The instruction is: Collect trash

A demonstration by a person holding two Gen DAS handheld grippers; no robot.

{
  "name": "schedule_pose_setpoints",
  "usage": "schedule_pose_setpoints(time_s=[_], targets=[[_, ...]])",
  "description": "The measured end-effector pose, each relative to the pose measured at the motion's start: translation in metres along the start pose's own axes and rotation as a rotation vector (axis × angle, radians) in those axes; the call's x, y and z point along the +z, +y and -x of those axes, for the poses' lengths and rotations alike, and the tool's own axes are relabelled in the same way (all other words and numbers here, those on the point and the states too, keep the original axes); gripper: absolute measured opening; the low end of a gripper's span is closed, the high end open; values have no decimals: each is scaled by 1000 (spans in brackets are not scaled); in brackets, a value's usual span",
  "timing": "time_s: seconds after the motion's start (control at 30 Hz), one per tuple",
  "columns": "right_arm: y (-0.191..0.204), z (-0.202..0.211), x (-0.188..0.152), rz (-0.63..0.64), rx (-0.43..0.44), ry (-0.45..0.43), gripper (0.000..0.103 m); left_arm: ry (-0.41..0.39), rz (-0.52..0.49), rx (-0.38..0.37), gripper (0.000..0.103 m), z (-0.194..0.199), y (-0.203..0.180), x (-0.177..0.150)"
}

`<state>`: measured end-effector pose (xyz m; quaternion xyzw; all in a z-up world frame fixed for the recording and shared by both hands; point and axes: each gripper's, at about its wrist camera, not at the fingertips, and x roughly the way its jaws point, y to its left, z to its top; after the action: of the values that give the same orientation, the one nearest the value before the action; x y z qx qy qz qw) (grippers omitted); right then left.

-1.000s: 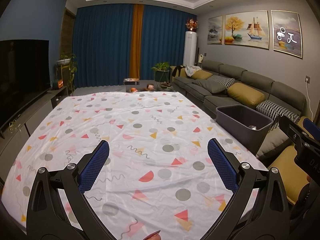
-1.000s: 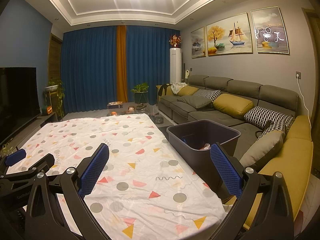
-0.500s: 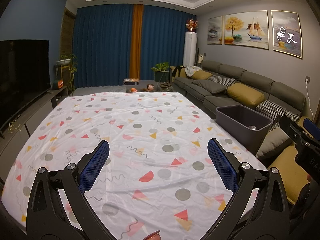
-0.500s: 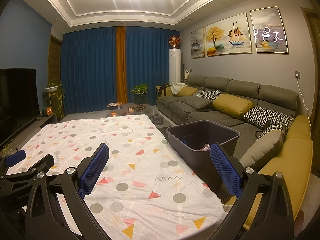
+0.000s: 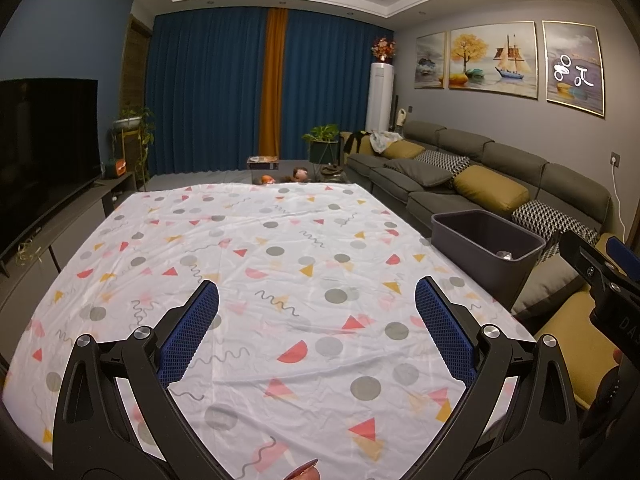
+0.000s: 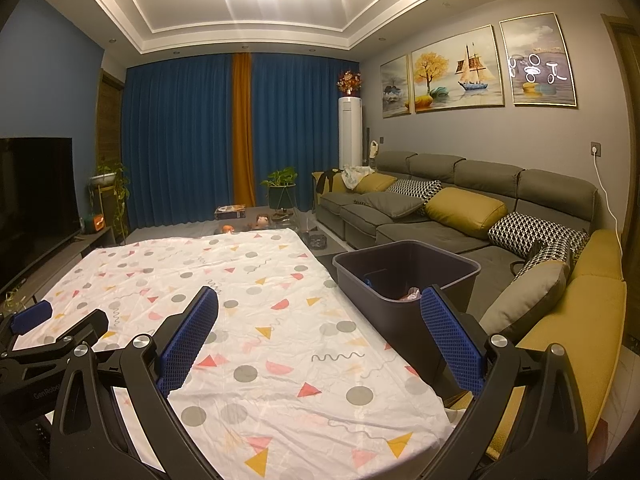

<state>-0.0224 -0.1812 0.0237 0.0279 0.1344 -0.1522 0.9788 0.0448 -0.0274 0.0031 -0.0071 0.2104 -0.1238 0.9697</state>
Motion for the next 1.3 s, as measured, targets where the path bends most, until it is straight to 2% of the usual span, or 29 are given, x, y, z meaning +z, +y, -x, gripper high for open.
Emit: schedule_pose_setpoints(time_s=[0.47,0.67,0.77,0.9,1.3], targets=[[-1,2,1,-3,1,-3,97,4,3,-13,97,1,-2,1],[-1,2,1,-4,1,1,97,10,21,-66,97,0,-1,1],[-1,2,2,-4,0,1,97,8,25,-53,97,0,0,1],[-2,1,3,-8,-3,0,97,10,52,-35,87,-2,6,1],[-3,0,3,-17,-7,6,97,-31,-7,27,89,5,-1,1]])
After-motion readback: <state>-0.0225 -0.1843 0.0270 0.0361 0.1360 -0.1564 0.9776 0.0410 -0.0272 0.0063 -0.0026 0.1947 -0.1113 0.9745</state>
